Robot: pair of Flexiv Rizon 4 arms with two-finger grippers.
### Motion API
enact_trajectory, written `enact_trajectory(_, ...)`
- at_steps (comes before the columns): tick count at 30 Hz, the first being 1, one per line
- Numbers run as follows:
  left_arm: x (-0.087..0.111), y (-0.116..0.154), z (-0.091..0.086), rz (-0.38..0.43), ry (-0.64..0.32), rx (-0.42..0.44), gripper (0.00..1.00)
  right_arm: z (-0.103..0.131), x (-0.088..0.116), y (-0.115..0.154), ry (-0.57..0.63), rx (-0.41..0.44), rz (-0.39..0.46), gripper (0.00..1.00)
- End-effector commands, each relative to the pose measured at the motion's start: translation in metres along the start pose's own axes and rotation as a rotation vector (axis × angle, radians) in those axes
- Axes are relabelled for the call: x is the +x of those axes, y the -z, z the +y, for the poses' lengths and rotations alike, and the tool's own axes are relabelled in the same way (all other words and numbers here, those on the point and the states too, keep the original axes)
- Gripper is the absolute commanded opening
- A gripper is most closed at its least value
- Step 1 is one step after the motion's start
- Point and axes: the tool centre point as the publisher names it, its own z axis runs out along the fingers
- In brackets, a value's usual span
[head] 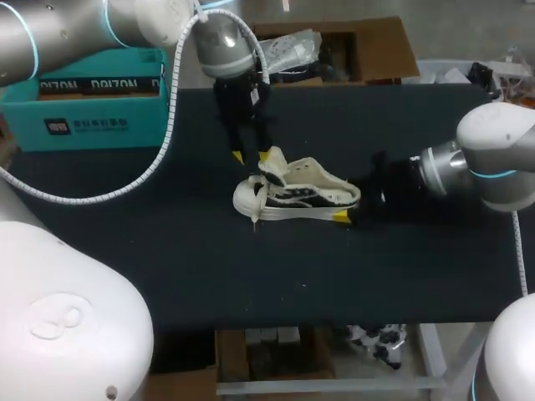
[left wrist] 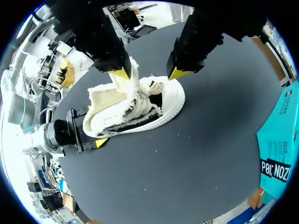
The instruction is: Open the shoe tongue, take the insole out of the shoe, put the insole back into the shoe, and pack the shoe into the shoebox
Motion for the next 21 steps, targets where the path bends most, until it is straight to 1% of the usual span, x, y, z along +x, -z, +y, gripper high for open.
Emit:
enact_trajectory(1, 0.017, 0.04, 0.027, -0.121, -0.237, 0.1, 0.25, -0.007, -0.004, -0.006, 0.0, -0.005, 0.004, 0.0)
enact_trajectory(2, 0.022, 0.045, 0.029, -0.143, -0.416, 0.021, 0.0, -0.007, -0.004, -0.006, 0.0, -0.005, 0.004, 0.0)
enact_trajectory(3, 0.024, 0.048, 0.027, -0.152, -0.452, 0.028, 0.0, -0.007, -0.004, -0.006, 0.0, -0.005, 0.004, 0.0)
enact_trajectory(4, 0.027, 0.05, 0.027, -0.168, -0.627, -0.034, 0.0, -0.007, -0.004, -0.006, 0.0, -0.005, 0.004, 0.0)
enact_trajectory(5, 0.028, 0.053, 0.028, -0.144, -0.824, -0.106, 0.0, -0.007, -0.004, -0.006, 0.0, -0.005, 0.004, 0.0)
enact_trajectory(6, 0.029, 0.059, 0.025, -0.069, -1.013, -0.148, 0.0, -0.007, -0.004, -0.006, 0.0, -0.005, 0.004, 0.0)
enact_trajectory(8, 0.035, 0.061, 0.018, -0.06, -1.161, -0.181, 0.0, -0.007, -0.004, -0.006, 0.0, -0.005, 0.004, 0.0)
enact_trajectory(9, 0.041, 0.06, 0.011, -0.088, -1.2, -0.194, 0.0, -0.007, -0.004, -0.006, 0.0, -0.005, 0.004, 0.0)
enact_trajectory(10, 0.045, 0.058, 0.006, -0.106, -1.17, -0.188, 0.0, -0.007, -0.004, -0.006, 0.0, -0.005, 0.004, 0.0)
enact_trajectory(20, 0.045, 0.058, 0.006, -0.106, -1.17, -0.188, 0.0, -0.007, -0.004, -0.006, 0.0, -0.005, 0.004, 0.0)
enact_trajectory(21, 0.046, 0.057, 0.001, -0.057, -1.226, -0.195, 0.0, -0.007, -0.004, -0.006, 0.0, -0.005, 0.004, 0.0)
